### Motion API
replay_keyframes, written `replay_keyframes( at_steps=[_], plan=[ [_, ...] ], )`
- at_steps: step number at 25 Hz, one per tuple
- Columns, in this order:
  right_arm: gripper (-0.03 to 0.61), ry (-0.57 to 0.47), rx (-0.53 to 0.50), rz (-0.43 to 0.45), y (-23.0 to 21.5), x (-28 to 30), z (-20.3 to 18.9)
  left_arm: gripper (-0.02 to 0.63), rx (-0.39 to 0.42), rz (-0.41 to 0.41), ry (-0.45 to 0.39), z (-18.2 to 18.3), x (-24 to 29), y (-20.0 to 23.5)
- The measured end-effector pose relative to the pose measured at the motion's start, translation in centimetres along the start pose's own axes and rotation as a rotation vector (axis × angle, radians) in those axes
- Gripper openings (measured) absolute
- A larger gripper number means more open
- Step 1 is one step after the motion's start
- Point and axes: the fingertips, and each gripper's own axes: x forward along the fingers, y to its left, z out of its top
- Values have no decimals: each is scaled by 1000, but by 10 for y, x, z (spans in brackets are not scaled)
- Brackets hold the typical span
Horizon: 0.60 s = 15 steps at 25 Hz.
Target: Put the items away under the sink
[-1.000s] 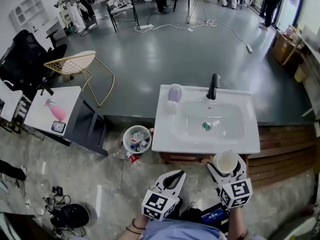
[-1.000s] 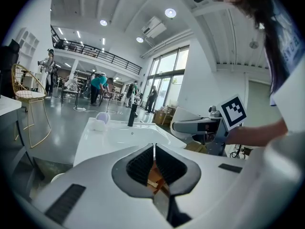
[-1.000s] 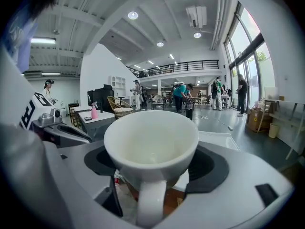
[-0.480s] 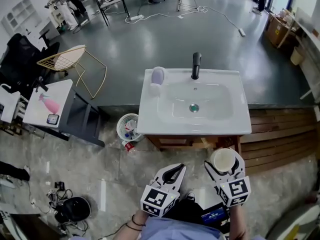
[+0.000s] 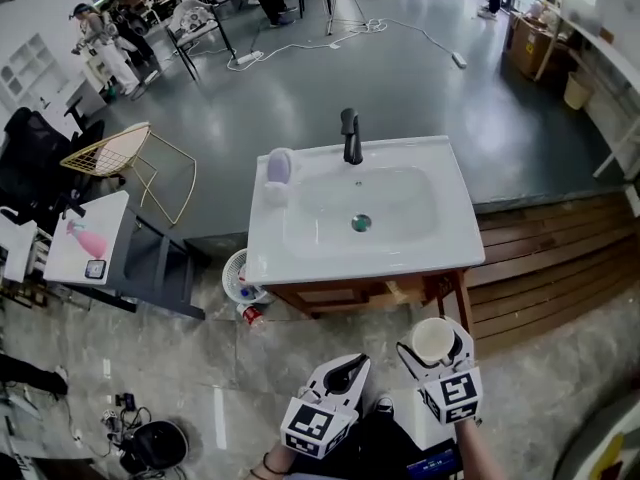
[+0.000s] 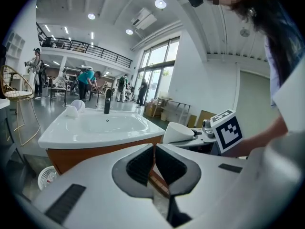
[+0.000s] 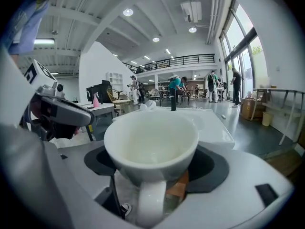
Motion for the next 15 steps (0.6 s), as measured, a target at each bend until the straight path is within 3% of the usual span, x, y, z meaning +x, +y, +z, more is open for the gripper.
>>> replay_keyframes(
  at_steps=[15],
  plan=[
    [419,29,4,-31,-46,81,-113,20,69,-48,58,-84,76,14]
  ],
)
